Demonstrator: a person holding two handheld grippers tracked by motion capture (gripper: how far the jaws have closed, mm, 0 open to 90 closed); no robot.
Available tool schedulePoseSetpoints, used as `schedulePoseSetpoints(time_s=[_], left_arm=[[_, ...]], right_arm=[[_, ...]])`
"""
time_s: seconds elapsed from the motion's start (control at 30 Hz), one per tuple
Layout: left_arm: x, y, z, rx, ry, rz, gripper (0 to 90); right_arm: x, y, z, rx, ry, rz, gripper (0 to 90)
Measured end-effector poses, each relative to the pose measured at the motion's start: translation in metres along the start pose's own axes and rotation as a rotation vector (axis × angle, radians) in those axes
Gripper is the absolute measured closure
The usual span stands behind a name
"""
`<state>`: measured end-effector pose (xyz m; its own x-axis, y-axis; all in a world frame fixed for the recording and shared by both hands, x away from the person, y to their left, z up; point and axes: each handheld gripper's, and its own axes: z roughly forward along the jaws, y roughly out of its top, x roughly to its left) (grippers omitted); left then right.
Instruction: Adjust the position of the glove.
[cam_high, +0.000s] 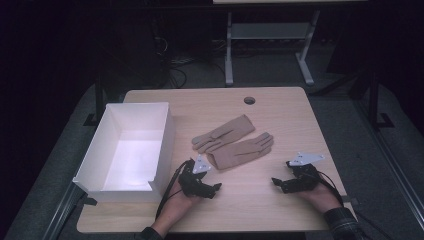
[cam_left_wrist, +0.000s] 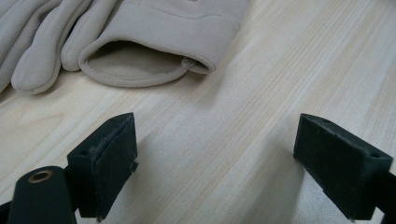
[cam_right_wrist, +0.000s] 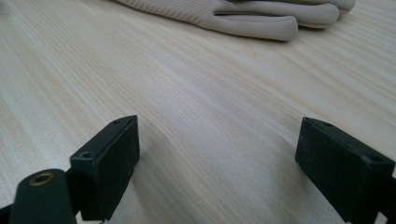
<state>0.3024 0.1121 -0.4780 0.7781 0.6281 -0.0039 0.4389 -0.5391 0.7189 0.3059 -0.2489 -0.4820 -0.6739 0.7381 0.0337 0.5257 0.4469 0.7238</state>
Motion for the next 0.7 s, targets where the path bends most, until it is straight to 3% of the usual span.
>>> schedulePoseSetpoints(time_s=[0.2,0.4,0.7], left_arm=[[0.000,0.000,0.000,0.001,-0.005,0.004,12.8],[0.002,-0.001,0.000,-0.008,-0.027,0.018,12.8],[0.005,-0.001,-0.002,-0.002,-0.060,0.063,12.8]], right_arm=[[0.001,0.002,0.000,0.006,0.010,-0.003,17.7],[0.003,0.012,-0.001,0.000,0.051,-0.005,44.2],[0.013,0.034,0.005,-0.028,0.108,-0.012,74.0]])
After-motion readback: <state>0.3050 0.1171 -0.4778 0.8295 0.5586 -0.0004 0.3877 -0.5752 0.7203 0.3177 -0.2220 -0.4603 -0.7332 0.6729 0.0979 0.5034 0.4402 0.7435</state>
